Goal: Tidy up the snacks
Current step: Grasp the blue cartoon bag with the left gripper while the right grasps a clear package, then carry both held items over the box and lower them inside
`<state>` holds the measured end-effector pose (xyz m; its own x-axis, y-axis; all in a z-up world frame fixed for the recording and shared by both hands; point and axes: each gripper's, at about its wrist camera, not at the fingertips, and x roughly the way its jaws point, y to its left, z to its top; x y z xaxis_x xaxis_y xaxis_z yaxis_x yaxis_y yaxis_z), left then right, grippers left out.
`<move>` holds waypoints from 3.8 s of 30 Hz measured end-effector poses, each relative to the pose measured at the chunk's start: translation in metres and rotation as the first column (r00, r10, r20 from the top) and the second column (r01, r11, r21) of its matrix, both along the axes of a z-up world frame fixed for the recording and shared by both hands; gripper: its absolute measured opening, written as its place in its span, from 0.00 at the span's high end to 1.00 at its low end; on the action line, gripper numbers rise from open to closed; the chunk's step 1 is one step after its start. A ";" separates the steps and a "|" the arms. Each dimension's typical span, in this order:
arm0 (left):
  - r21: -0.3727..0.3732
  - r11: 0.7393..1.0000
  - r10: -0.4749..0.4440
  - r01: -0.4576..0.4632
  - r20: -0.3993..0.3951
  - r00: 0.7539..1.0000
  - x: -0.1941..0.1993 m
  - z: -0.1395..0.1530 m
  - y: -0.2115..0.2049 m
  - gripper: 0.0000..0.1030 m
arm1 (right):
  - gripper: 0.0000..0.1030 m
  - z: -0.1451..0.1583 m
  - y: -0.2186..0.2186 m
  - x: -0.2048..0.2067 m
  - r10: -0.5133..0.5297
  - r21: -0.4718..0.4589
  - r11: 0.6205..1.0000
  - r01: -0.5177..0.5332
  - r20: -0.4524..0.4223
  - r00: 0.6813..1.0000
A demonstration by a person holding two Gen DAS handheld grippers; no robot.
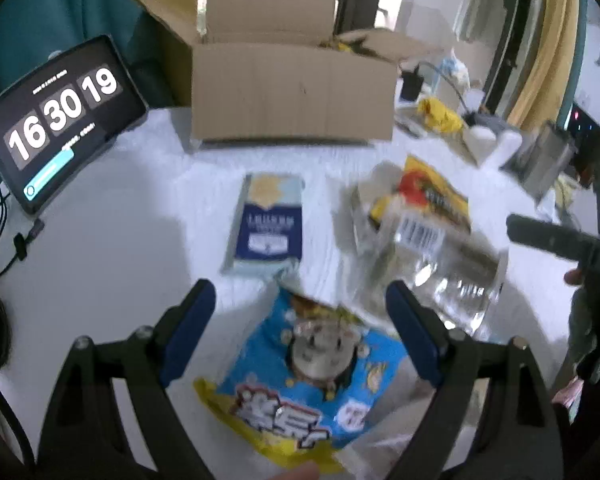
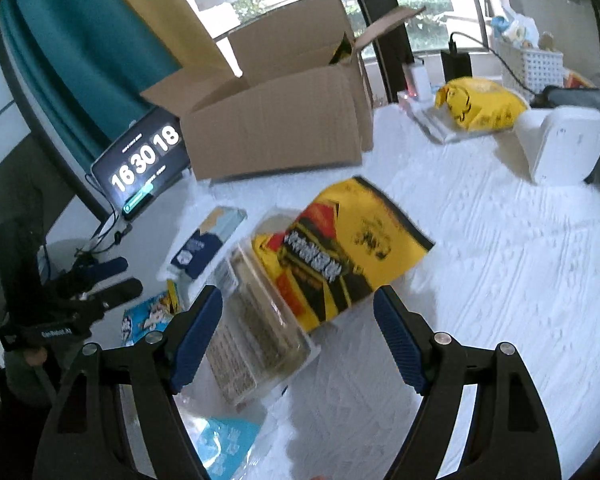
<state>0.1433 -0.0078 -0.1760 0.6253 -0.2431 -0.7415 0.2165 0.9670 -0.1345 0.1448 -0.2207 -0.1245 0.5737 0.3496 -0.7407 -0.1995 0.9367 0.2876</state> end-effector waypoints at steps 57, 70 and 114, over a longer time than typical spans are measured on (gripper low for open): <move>-0.017 1.000 0.015 -0.013 0.097 0.995 0.022 0.041 0.029 0.33 | 0.80 0.054 0.017 0.024 0.138 0.020 0.990 -0.143 0.162 0.977; -0.037 0.999 0.021 -0.014 0.182 0.983 0.067 0.077 0.036 0.33 | 0.80 0.078 0.008 0.064 0.126 0.019 0.991 -0.133 0.220 0.967; -0.115 0.985 0.149 -0.126 0.222 0.964 0.286 0.111 0.031 0.17 | 0.80 0.119 0.004 0.207 0.103 -0.005 0.994 -0.108 0.369 0.924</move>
<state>0.4291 0.0231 -0.0645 0.8078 -0.2083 -0.5513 0.1190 0.9738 -0.1937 0.3517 -0.2166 -0.0052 0.7644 0.4327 -0.4780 -0.3915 0.9005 0.1891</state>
